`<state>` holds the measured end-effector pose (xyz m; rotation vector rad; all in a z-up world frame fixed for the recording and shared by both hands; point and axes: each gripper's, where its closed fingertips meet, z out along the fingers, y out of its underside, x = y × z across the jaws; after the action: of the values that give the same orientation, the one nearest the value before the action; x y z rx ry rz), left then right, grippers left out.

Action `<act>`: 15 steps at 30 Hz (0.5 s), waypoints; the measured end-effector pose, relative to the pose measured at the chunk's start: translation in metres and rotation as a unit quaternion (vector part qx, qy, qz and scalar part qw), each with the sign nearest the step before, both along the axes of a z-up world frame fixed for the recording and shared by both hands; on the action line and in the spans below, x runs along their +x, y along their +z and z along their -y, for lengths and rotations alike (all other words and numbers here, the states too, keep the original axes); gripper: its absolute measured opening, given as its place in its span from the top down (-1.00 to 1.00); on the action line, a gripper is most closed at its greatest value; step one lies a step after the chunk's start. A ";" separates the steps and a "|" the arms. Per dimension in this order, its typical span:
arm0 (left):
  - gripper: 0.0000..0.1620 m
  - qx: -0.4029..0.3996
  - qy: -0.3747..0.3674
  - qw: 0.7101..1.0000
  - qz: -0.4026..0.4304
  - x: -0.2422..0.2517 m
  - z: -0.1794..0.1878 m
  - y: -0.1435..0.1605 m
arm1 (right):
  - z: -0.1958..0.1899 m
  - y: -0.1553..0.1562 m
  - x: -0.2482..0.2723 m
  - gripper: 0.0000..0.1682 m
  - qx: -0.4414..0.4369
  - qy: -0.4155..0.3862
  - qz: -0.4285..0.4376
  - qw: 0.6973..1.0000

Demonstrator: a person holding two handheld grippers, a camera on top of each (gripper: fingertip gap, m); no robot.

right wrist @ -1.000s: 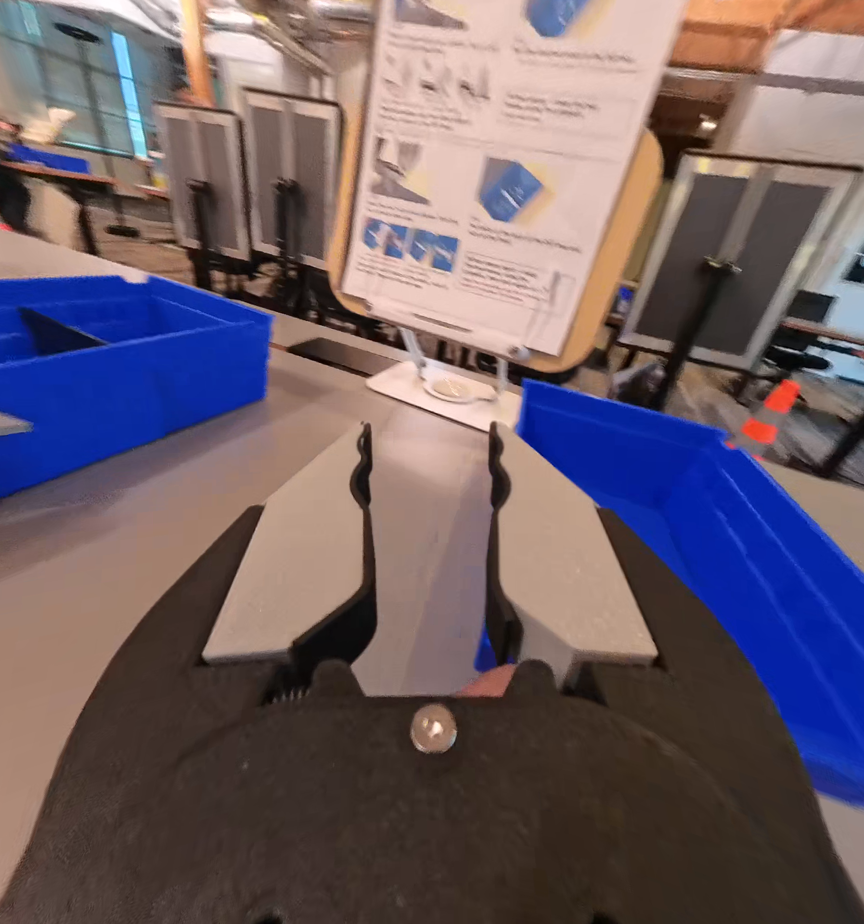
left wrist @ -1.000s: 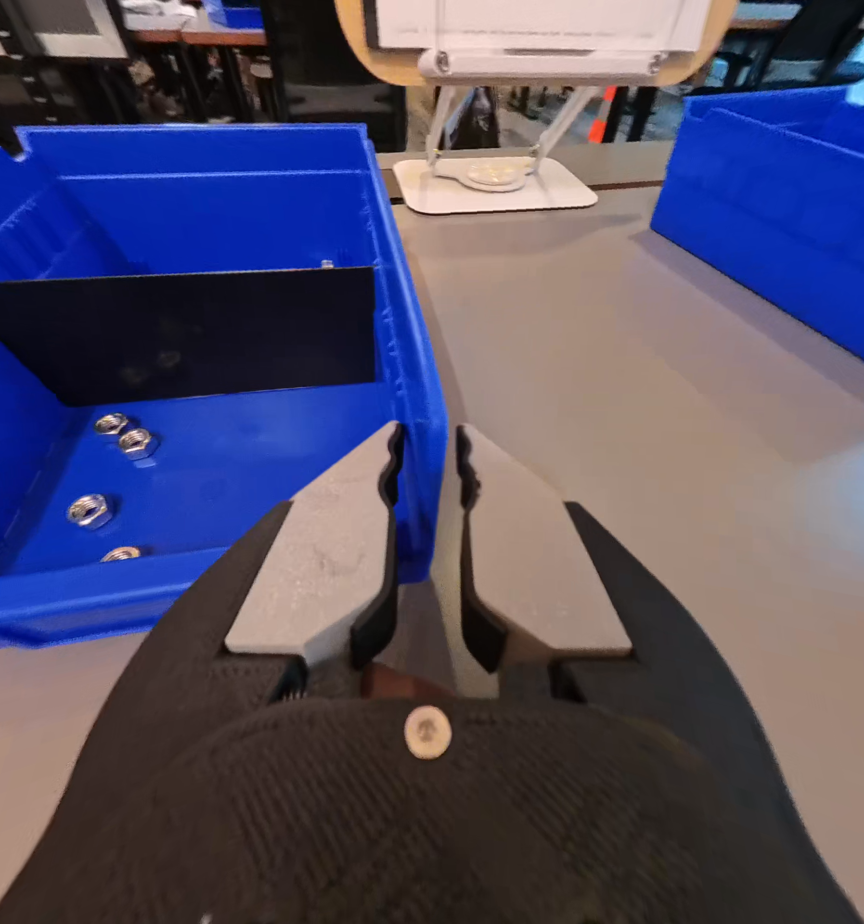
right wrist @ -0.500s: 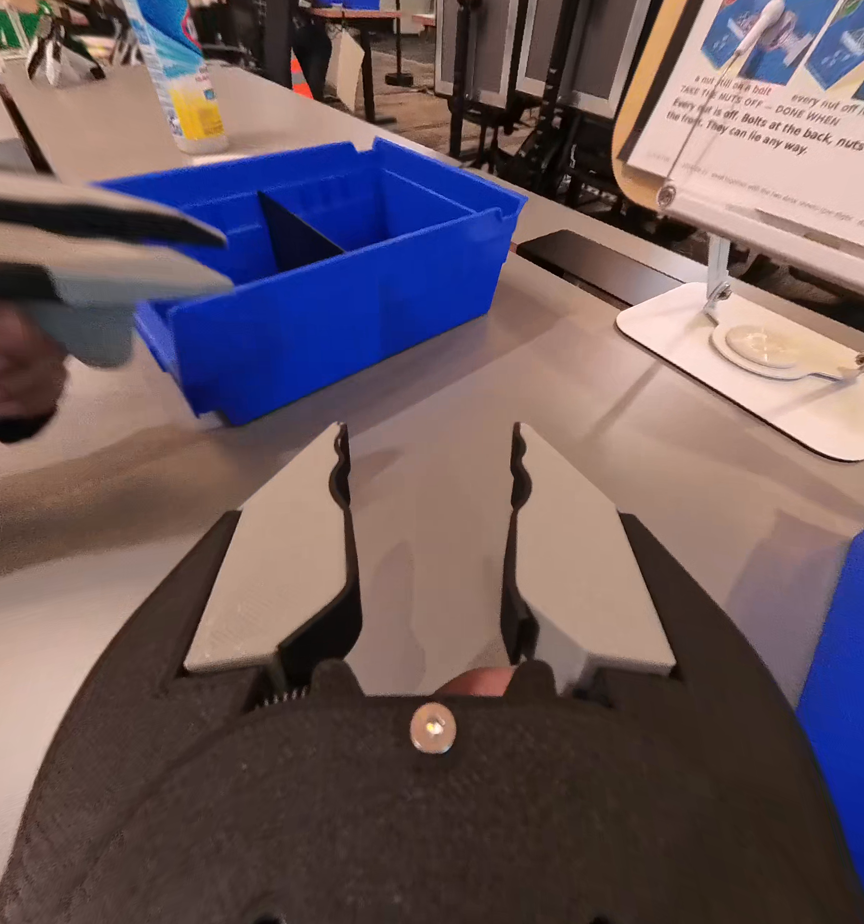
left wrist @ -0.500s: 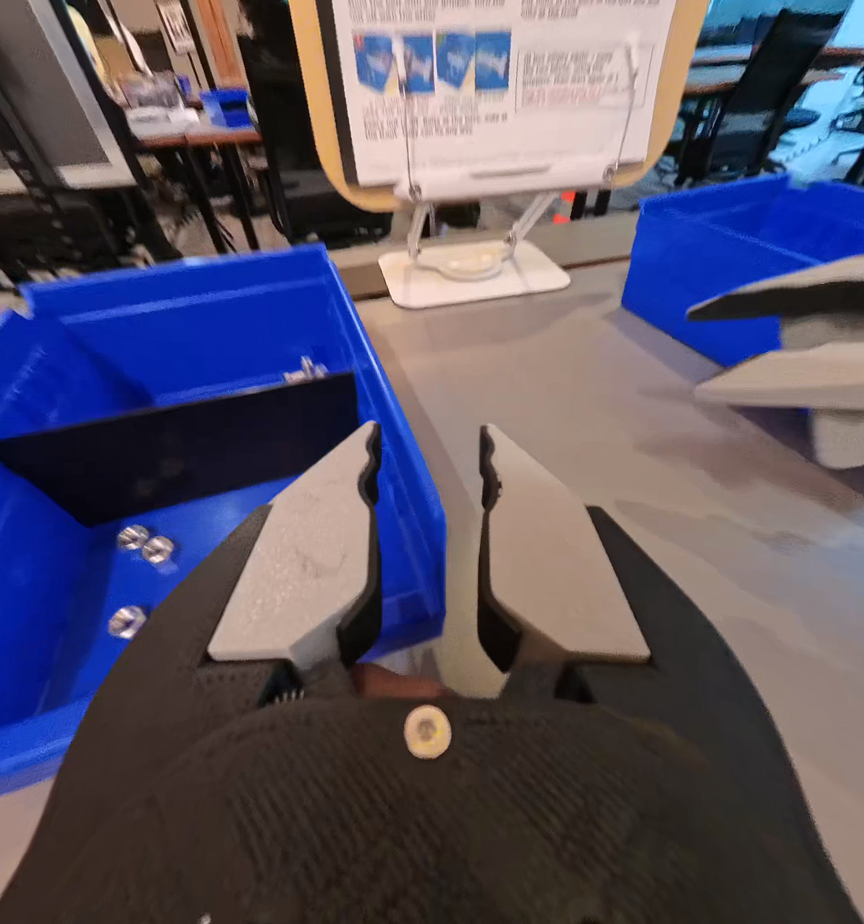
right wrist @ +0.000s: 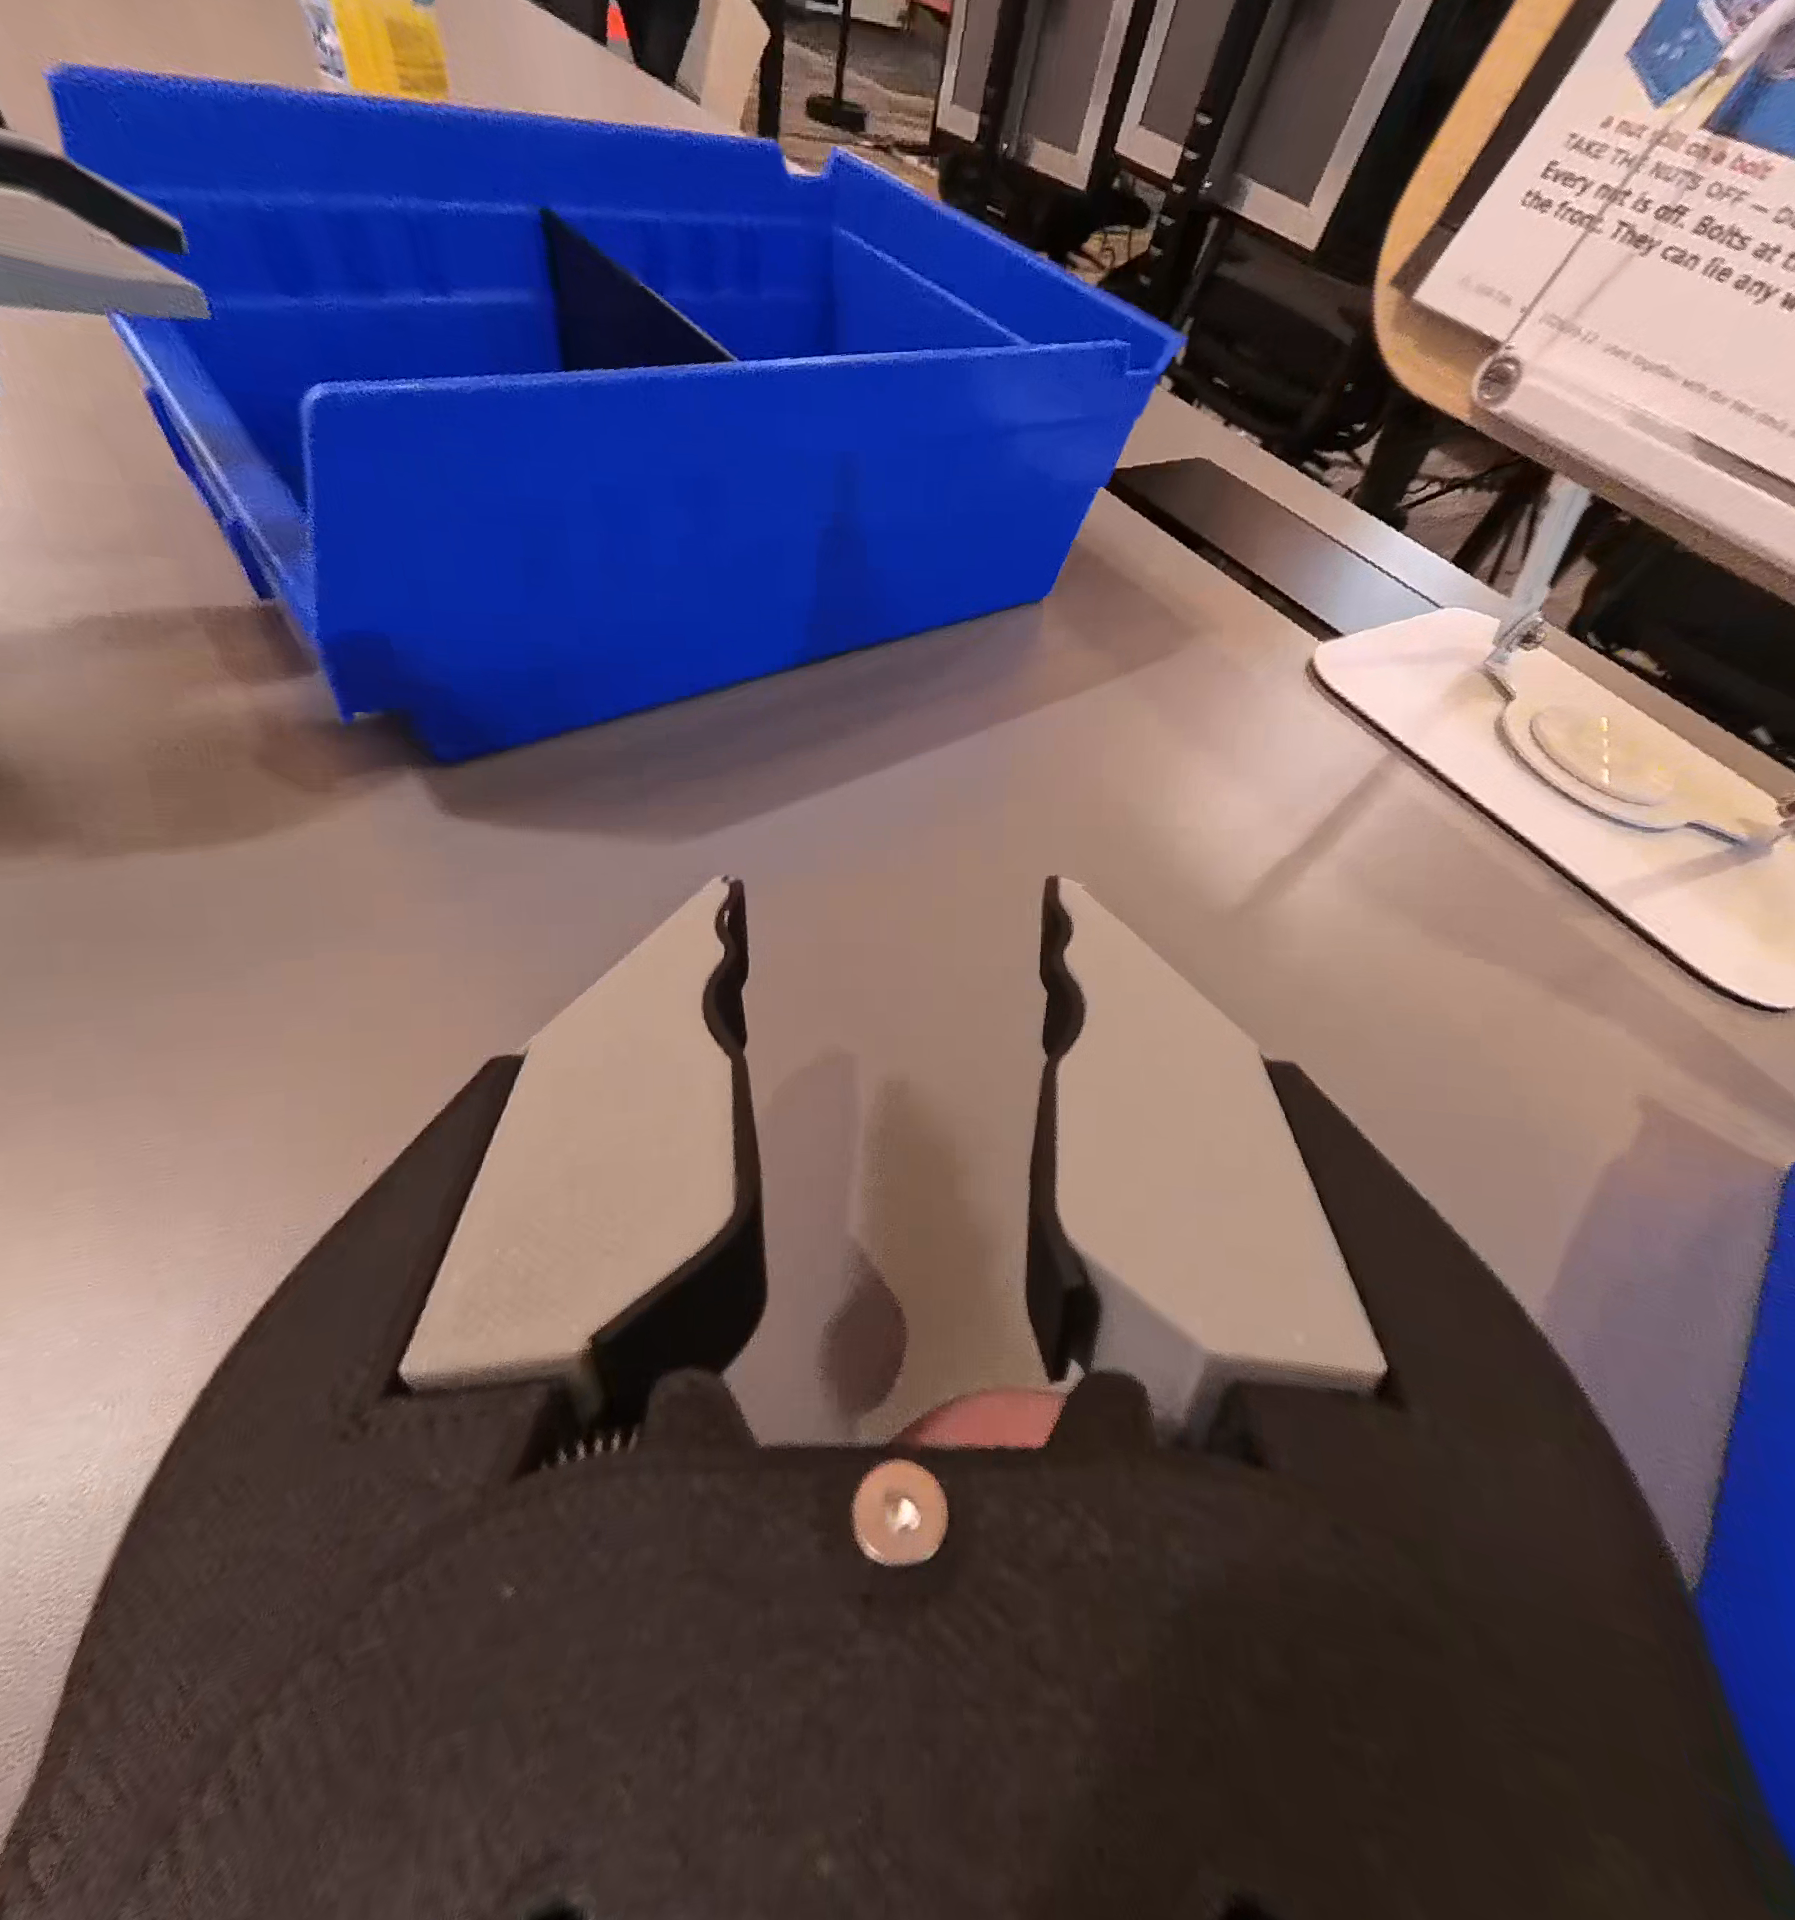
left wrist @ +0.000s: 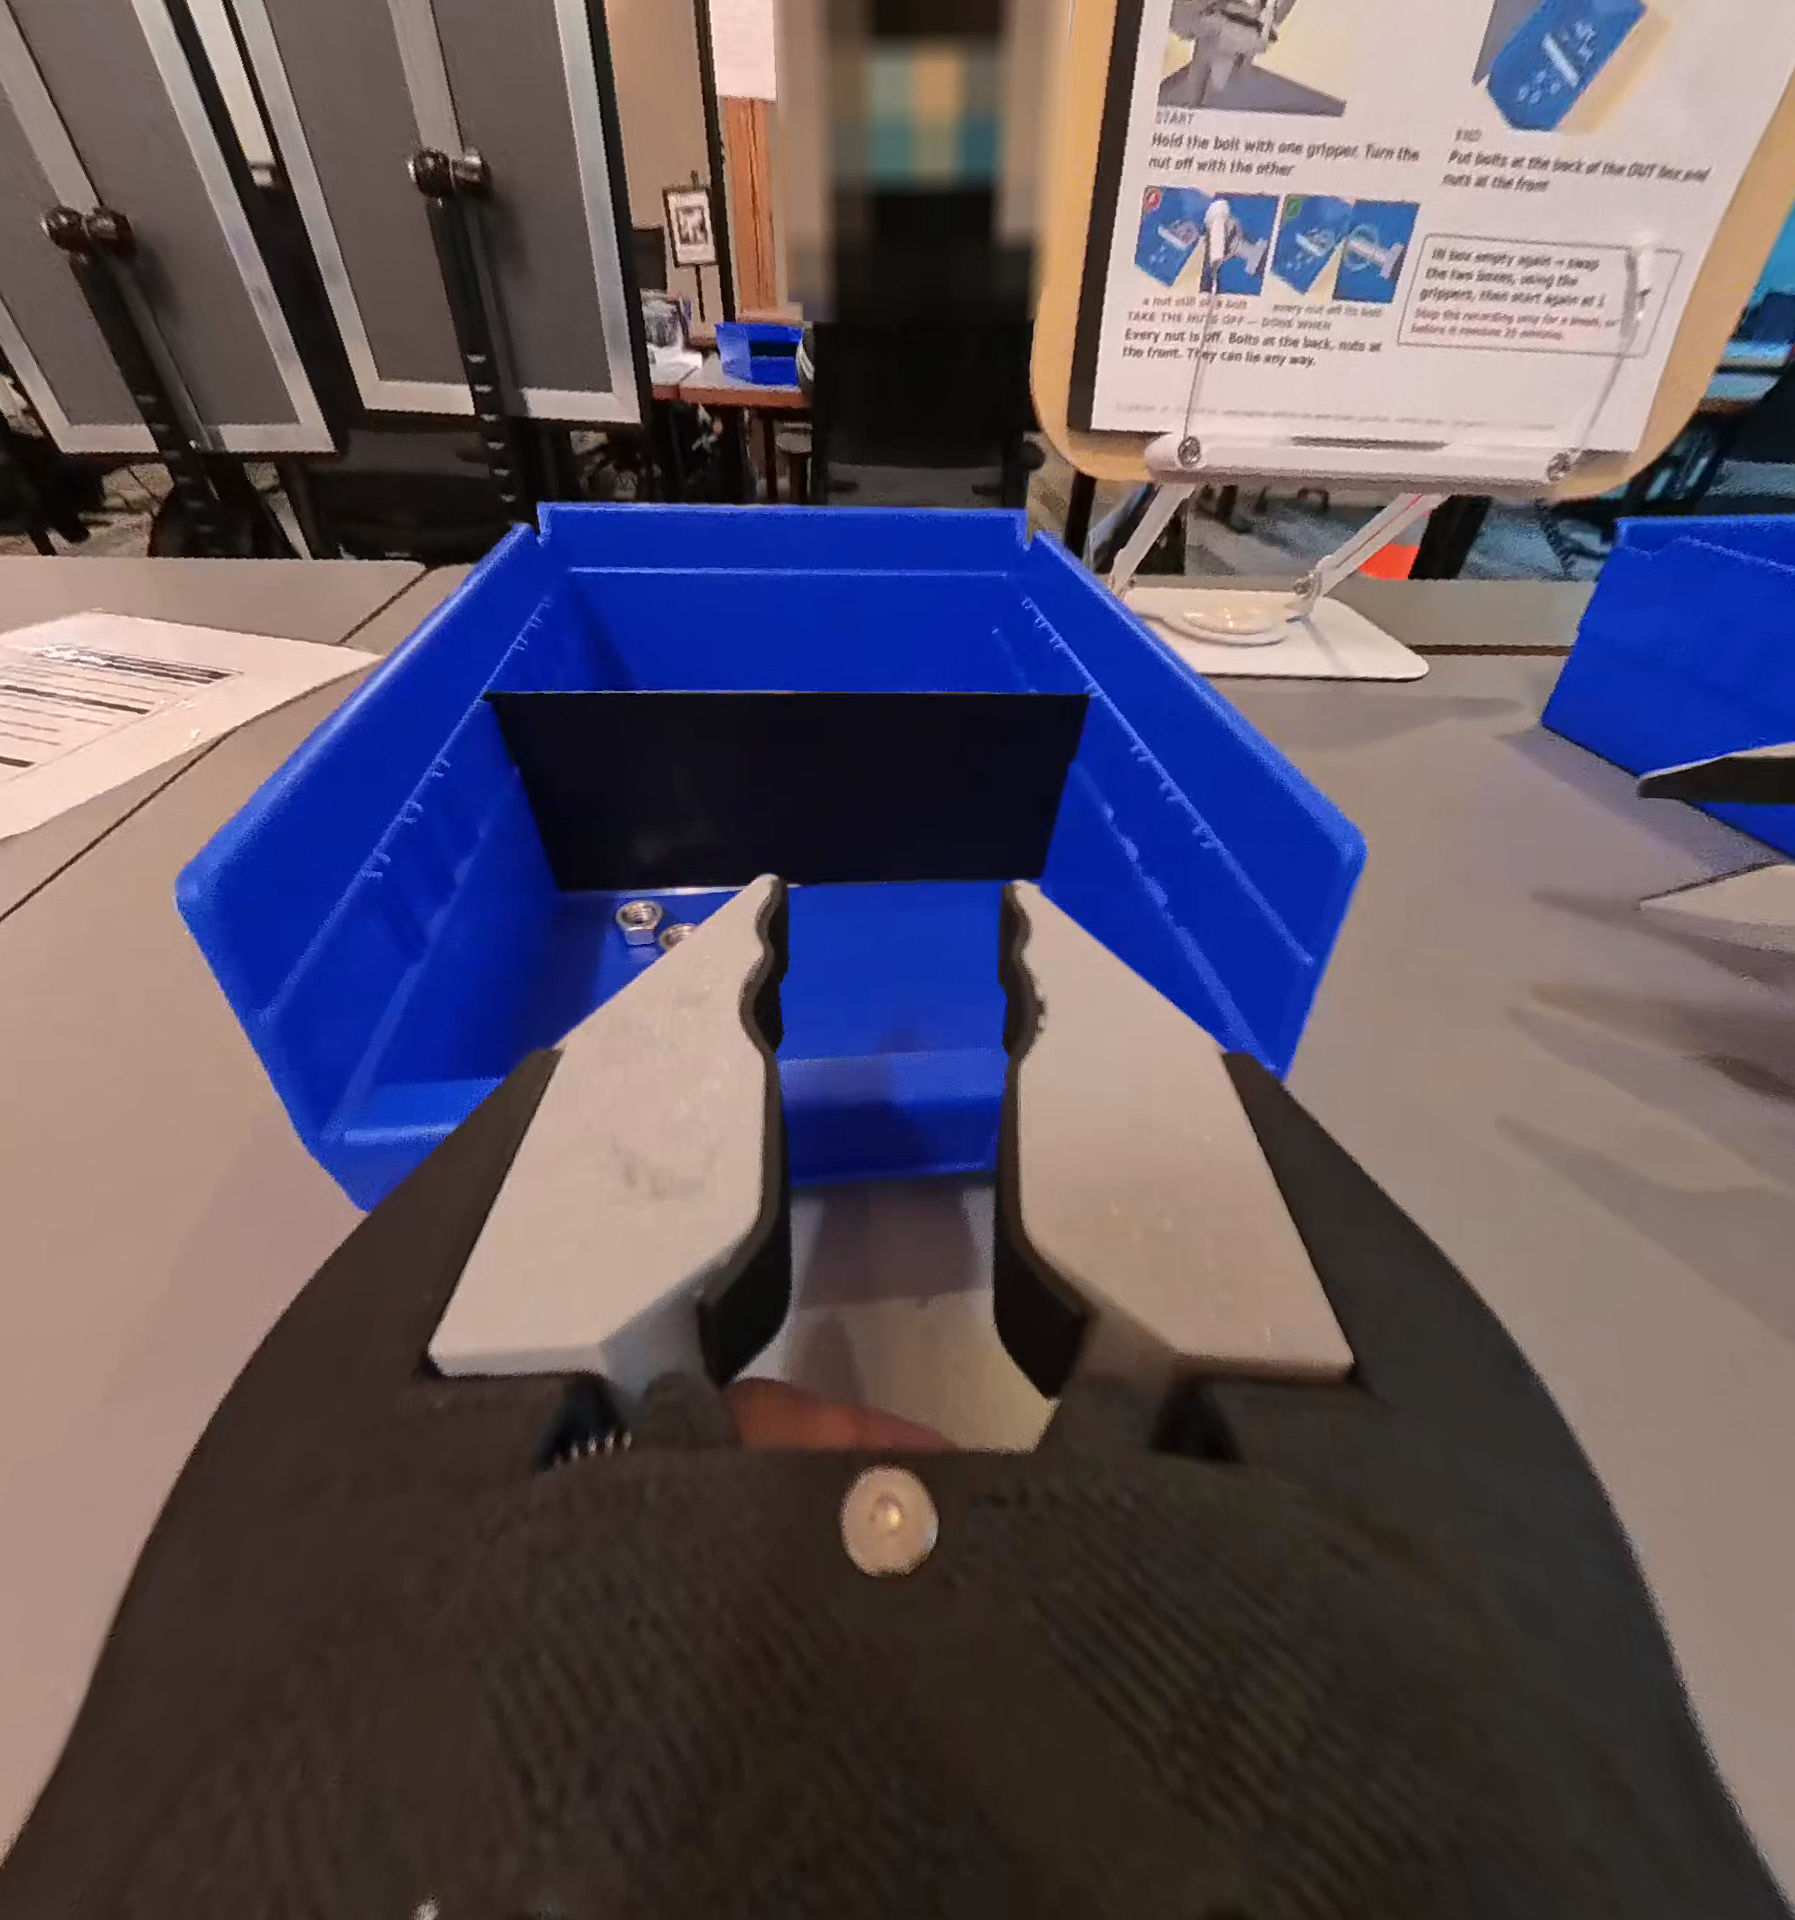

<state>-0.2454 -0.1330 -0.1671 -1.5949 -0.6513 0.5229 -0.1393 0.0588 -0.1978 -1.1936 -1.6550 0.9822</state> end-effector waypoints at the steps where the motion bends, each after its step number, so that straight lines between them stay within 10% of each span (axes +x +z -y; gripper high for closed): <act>1: 0.53 0.008 0.000 1.000 -0.003 0.002 -0.001 -0.001 | 0.003 -0.001 0.000 0.36 0.002 0.002 0.000 1.000; 15: 0.62 0.080 0.024 0.996 -0.013 0.003 0.013 0.013 | 0.009 -0.006 -0.003 0.36 -0.054 0.013 0.017 0.998</act>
<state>-0.2423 -0.1461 -0.1542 -1.4226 -0.6969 0.5126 -0.1424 0.0501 -0.2043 -1.2684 -1.6668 1.0842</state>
